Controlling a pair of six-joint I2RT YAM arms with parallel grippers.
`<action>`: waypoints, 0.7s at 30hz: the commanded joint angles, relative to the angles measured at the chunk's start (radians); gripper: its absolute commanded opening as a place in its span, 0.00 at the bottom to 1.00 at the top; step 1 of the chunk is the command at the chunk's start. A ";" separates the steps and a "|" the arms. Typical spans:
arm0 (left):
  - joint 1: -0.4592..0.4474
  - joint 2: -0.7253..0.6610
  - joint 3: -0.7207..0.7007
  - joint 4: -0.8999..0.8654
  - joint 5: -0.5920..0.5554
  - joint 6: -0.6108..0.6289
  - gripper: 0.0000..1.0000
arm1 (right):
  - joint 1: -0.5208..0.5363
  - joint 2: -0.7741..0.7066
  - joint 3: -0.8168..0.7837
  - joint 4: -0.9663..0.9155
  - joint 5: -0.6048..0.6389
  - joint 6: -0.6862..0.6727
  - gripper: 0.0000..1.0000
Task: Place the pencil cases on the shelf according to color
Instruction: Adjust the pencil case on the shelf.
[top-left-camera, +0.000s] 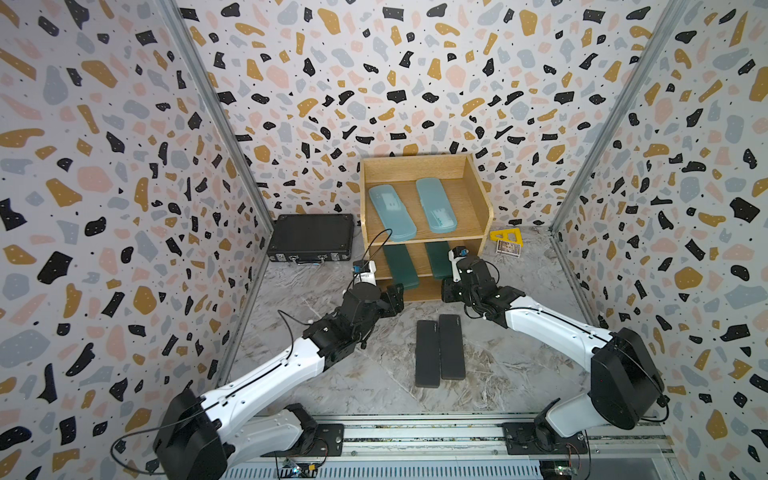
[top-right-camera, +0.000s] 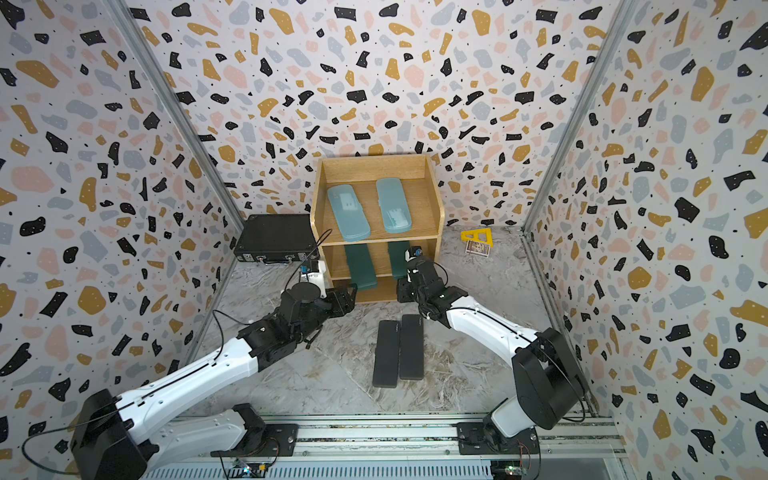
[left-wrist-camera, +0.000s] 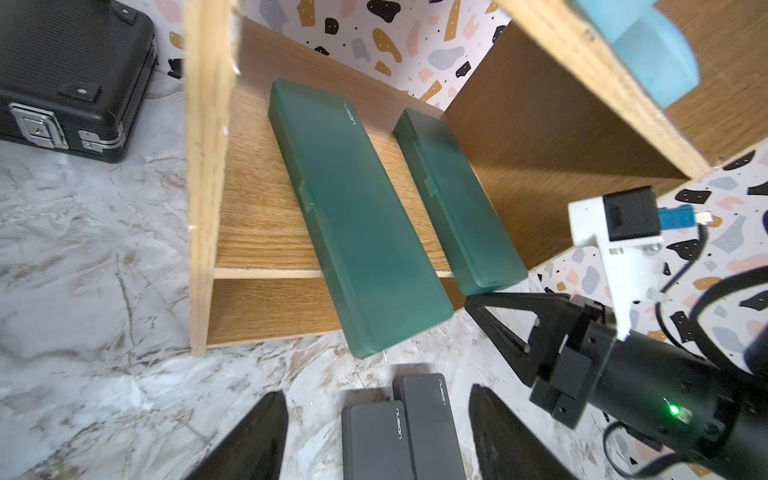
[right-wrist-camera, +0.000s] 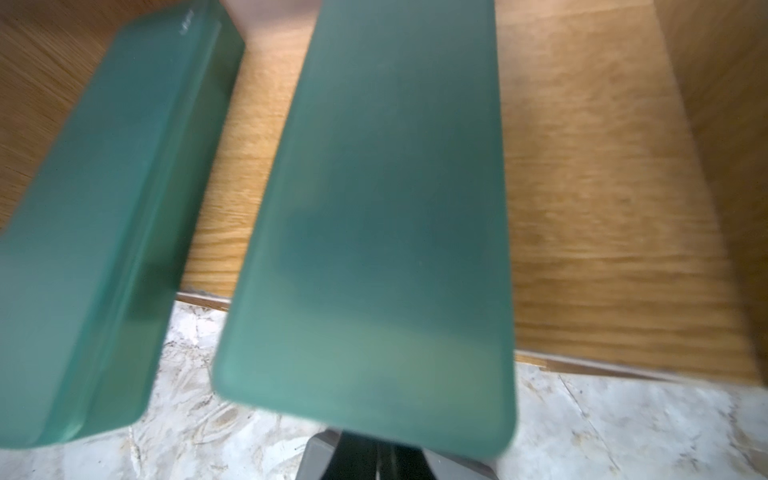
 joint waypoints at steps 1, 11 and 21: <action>-0.005 -0.036 -0.005 -0.105 0.097 0.023 0.72 | -0.005 -0.027 0.026 0.015 -0.019 -0.007 0.10; -0.084 0.027 -0.017 0.041 0.148 -0.021 0.60 | -0.004 -0.151 -0.045 -0.029 -0.025 -0.019 0.12; -0.086 0.147 0.052 0.037 0.066 0.019 0.43 | -0.004 -0.337 -0.143 -0.139 0.026 -0.043 0.13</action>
